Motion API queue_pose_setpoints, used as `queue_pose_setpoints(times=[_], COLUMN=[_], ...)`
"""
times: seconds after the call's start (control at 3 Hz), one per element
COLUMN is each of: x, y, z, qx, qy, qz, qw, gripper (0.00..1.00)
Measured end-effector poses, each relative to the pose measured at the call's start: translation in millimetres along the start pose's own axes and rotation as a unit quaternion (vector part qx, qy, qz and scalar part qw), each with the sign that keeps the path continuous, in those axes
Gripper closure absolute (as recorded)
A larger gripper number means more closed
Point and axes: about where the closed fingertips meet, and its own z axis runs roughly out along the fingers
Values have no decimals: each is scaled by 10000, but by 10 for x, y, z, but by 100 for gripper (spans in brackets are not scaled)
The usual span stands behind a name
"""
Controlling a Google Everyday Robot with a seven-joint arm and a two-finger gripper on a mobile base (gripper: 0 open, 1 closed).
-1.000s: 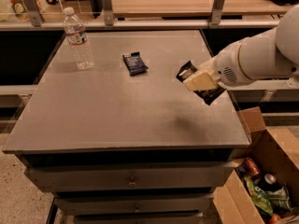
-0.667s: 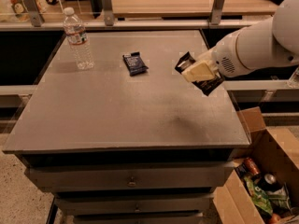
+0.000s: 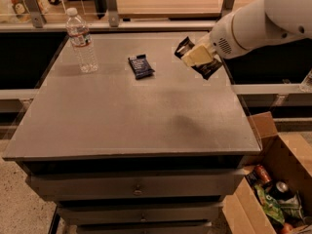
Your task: Move rxbar chocolate near rxbar blueberry
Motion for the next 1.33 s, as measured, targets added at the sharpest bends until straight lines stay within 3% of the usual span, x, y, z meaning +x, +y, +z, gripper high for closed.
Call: queue_pose_setpoints(times=[0.67, 1.33], x=[-351, -552], y=[-178, -199], z=[416, 832], qx=[-133, -297], qy=[-195, -213], qz=[-87, 89], qw=[9997, 9993], gripper=[100, 100])
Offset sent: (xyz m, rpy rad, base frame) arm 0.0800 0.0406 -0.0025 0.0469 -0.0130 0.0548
